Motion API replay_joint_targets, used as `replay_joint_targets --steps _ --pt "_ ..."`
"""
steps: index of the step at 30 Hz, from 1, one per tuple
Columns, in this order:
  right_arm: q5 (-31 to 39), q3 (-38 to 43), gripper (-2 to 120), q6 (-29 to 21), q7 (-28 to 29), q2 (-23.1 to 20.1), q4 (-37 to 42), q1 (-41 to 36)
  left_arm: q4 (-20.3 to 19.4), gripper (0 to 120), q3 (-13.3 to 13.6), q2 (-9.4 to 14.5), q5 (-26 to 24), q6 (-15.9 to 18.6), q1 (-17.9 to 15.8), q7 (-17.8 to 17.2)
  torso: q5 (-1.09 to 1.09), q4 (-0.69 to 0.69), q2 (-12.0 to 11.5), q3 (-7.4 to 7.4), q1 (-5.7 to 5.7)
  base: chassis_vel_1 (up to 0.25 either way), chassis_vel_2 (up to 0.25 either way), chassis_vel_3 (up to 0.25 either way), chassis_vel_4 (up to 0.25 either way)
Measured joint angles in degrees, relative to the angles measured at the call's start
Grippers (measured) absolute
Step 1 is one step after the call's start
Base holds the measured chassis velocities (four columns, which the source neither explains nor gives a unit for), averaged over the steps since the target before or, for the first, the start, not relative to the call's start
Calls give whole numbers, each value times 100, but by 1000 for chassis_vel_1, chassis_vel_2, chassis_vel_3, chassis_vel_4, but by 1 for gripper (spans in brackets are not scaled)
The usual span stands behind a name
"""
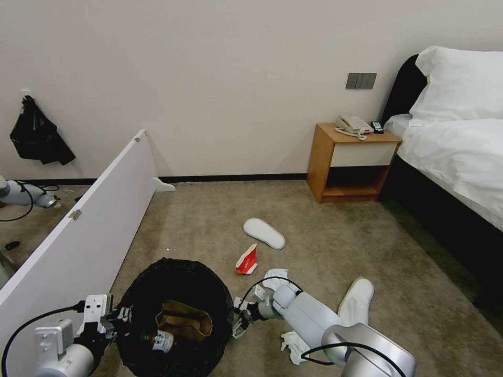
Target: Pick up the trash bin, then pick up the garbage from the floor and place it into the trash bin.
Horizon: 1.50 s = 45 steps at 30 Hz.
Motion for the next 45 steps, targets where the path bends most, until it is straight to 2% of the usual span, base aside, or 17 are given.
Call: replay_joint_targets --steps 13,20,26,34,45 --pt "-5 -77 100 -283 628 0 122 -203 -2 3 6 -18 28 0 5 -2 0 0 0 0 0 0 0 0 0" --pt "135 -117 100 -269 464 0 221 -195 -4 3 13 -25 43 0 -4 -1 0 0 0 0 0 0 0 0 0" --pt "86 -152 100 -128 460 0 277 -157 -3 3 24 -33 55 0 -23 -1 0 0 0 0 0 0 0 0 0" --pt "-714 -321 100 430 532 0 419 -72 -1 3 36 -44 67 -1 -30 -1 0 0 0 0 0 0 0 0 0" --pt "-821 -679 100 448 636 0 555 -55 -32 3 38 -83 107 -8 -4 3 0 1 0 0 0 0 0 0 0"
